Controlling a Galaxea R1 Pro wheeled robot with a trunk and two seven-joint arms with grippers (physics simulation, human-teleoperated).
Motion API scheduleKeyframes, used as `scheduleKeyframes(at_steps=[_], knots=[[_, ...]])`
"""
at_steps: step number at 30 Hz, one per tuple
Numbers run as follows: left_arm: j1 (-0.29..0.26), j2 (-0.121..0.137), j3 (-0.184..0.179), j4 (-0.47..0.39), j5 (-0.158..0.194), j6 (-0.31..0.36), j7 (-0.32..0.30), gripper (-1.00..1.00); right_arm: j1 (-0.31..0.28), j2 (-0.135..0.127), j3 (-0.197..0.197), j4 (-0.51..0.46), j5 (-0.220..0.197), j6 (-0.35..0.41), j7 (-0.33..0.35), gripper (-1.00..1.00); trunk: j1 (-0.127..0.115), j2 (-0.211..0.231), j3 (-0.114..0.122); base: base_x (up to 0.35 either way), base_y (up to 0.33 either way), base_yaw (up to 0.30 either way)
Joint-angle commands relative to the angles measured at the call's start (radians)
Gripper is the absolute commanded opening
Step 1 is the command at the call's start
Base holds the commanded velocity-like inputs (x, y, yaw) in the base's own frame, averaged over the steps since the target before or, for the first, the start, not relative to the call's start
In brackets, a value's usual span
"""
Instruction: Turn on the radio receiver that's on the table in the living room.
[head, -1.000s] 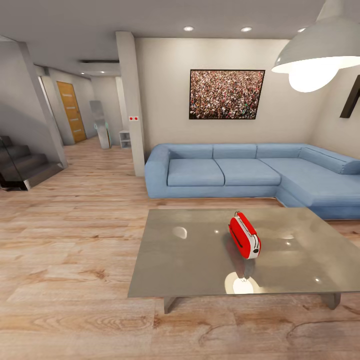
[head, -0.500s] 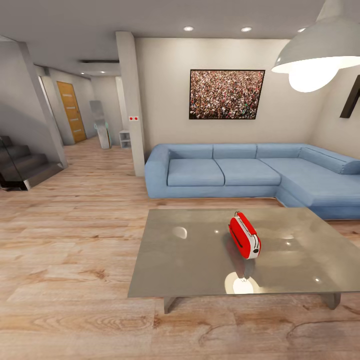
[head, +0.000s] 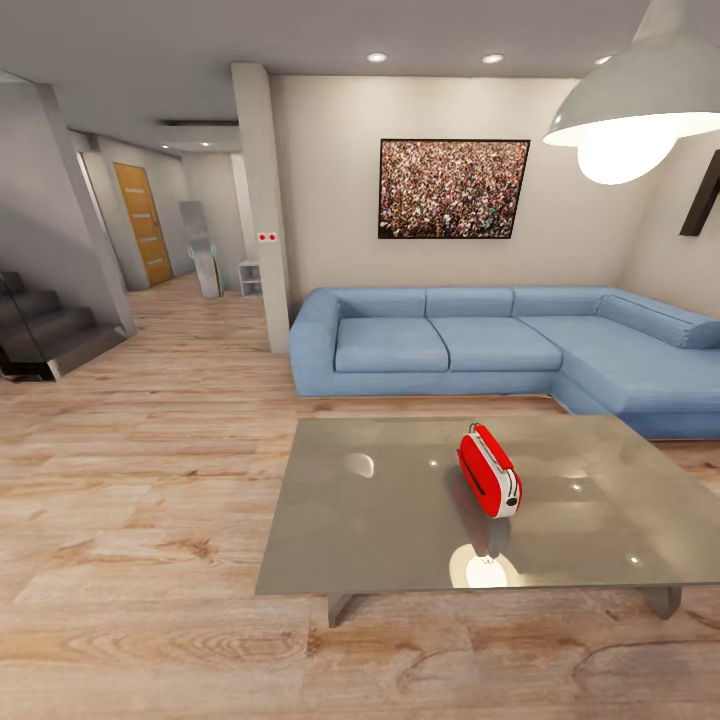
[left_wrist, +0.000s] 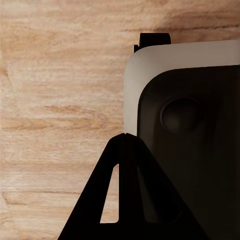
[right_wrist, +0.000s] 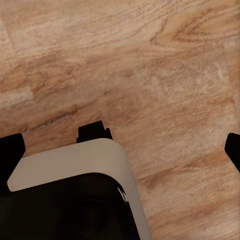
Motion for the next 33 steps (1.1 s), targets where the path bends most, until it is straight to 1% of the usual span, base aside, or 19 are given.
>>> scheduleKeyframes(at_steps=[1,33], knots=[[0.000,0.000,0.000,0.000,0.000,0.000,0.000,-1.00,0.000,0.000,0.000,0.000,0.000,0.000,0.000,1.00,0.000,0.000,0.000,0.000,0.000,0.000],[0.000,0.000,0.000,0.000,0.000,0.000,0.000,-1.00,0.000,0.000,0.000,0.000,0.000,0.000,0.000,1.00,0.000,0.000,0.000,0.000,0.000,0.000]])
